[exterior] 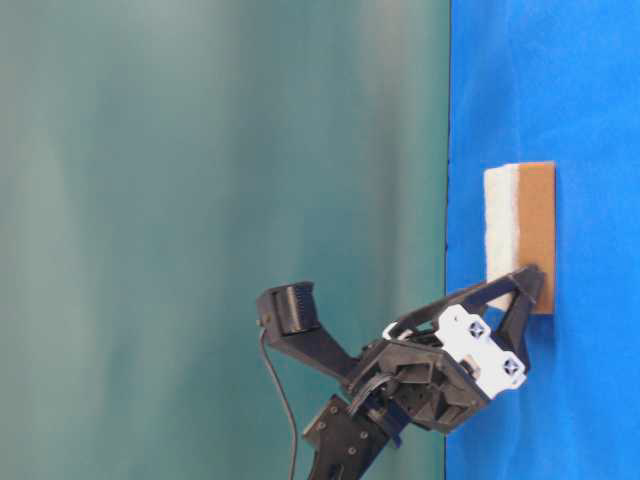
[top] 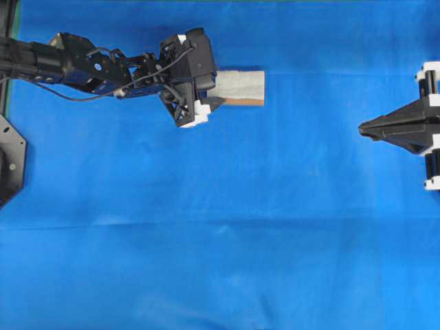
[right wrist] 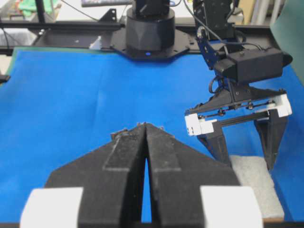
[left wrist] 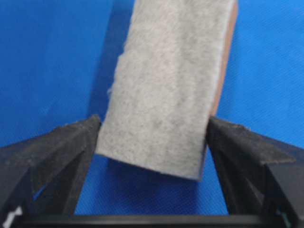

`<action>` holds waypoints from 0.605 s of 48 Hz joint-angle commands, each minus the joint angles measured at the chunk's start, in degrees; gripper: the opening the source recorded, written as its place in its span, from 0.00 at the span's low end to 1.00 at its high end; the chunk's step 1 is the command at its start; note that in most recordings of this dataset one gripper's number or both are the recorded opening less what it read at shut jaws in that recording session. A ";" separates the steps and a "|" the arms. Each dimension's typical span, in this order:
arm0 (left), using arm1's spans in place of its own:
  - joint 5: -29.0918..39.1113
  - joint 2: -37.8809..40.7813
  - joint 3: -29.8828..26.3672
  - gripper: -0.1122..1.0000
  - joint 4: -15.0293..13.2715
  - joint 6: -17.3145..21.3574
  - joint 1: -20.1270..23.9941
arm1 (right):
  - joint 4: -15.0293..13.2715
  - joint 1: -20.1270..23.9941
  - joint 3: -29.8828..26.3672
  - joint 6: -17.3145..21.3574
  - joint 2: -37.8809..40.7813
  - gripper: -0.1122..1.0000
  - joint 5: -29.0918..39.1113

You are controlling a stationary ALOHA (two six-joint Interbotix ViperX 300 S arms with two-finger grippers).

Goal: Hand over the sponge with the left arm and wipe it with the right arm.
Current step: 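Close the left gripper on the sponge's near end, then lift the sponge with the left gripper toward the table center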

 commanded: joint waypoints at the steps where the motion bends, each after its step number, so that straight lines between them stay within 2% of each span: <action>1: -0.62 -0.79 -0.79 0.94 0.09 0.18 0.26 | -0.09 -0.18 -1.41 0.09 0.44 0.10 -0.18; 12: -0.18 -1.05 -0.79 0.95 -0.09 0.00 0.26 | -0.09 -0.26 -1.41 0.09 0.79 0.10 -0.18; 18: 0.44 -1.93 -1.49 0.93 -0.18 -2.64 0.18 | -0.09 -0.26 -1.41 0.09 0.79 0.10 -0.18; 22: 1.85 -3.43 -1.93 0.83 -0.26 -2.90 -0.53 | -0.09 -0.26 -1.49 0.09 0.79 0.10 -0.18; 29: 3.78 -6.50 -1.93 0.51 -0.26 -2.90 -1.93 | -0.09 -0.26 -1.41 0.09 0.79 0.10 0.00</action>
